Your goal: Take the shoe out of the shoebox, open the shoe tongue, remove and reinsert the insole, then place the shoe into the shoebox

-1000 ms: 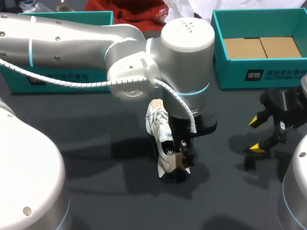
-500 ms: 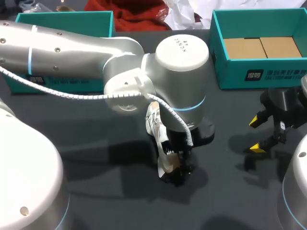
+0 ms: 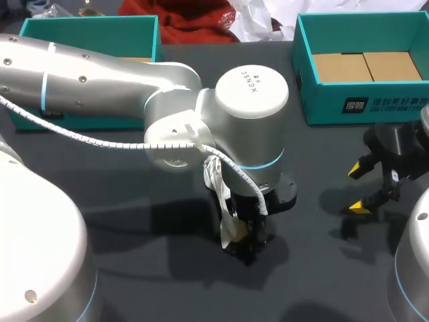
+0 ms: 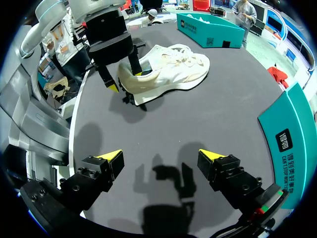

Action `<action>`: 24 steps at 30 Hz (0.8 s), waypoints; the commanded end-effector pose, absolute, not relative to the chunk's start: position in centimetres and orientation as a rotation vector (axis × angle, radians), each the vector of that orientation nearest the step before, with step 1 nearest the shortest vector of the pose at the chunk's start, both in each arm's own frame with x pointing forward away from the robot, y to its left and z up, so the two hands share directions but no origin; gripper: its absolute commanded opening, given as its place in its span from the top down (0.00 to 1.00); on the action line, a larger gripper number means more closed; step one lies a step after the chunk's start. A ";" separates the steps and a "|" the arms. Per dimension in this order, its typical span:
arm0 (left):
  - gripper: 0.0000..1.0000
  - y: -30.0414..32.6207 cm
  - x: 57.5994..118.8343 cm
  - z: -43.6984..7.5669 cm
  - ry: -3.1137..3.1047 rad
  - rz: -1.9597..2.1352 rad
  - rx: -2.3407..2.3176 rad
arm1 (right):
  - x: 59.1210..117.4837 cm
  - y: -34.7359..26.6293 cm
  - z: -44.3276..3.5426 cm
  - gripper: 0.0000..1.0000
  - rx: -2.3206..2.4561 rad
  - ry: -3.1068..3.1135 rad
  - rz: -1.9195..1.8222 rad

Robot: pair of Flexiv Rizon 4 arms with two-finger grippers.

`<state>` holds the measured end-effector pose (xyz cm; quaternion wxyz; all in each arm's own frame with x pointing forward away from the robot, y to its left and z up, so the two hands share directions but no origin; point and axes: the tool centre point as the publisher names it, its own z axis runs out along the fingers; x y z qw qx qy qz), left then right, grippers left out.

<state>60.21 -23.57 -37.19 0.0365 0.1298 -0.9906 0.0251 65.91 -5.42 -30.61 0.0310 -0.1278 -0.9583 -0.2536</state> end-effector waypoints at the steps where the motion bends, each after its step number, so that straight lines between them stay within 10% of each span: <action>1: 0.43 -24.1 60.3 -38.0 -3.037 0.068 0.401 | 65.7 -5.4 -30.6 0.00 -0.396 -2.957 -0.779; 12: 0.62 -24.1 60.5 -38.7 -3.027 0.035 0.413 | 65.7 -5.4 -30.6 0.00 -0.396 -2.957 -0.779; 17: 1.00 -23.8 60.5 -38.7 -3.022 0.030 0.415 | 65.7 -5.4 -30.6 0.00 -0.396 -2.957 -0.779; 24: 1.00 -23.5 60.4 -38.6 -3.016 0.027 0.410 | 65.7 -5.4 -30.6 0.00 -0.396 -2.957 -0.779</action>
